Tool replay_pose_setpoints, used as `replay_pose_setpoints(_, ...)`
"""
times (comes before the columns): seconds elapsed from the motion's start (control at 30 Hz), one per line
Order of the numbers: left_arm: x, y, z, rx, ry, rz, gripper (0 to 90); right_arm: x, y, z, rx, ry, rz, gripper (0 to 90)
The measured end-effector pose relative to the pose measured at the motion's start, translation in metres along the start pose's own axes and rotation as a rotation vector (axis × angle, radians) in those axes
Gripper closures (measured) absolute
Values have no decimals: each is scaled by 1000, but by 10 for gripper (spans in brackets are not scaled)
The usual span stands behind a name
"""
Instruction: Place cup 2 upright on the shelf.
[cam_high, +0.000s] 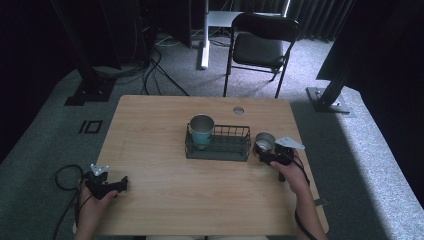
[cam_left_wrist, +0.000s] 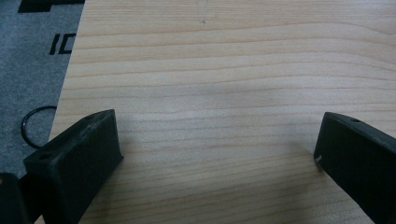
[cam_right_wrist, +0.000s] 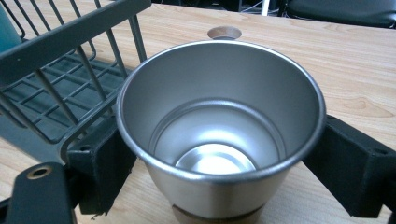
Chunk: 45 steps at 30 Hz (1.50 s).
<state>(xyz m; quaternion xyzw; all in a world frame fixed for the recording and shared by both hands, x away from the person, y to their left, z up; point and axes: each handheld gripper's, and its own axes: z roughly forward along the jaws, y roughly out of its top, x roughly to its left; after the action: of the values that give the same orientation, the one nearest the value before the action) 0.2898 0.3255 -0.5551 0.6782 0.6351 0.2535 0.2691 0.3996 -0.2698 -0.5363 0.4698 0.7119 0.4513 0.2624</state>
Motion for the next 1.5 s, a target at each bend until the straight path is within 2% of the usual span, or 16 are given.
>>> replay_pose_setpoints(0.43,0,0,0,0,0,0,9,2,5,9,-18,-1,-5,124)
replay_pose_setpoints(0.53,0,0,0,1,0,1,9,3,6,9,-25,0,9,126)
replay_pose_setpoints(0.8,0,0,0,2,0,2,9,2,8,9,-27,-11,9,138)
replay_pose_setpoints(0.87,0,0,0,2,0,2,9,1,9,8,-26,-18,10,139)
replay_pose_setpoints(1.0,0,0,0,2,0,2,9,-3,13,4,-32,-26,64,139)
replay_pose_setpoints(1.5,0,0,0,2,0,2,9,-12,31,-13,-40,-55,63,140)
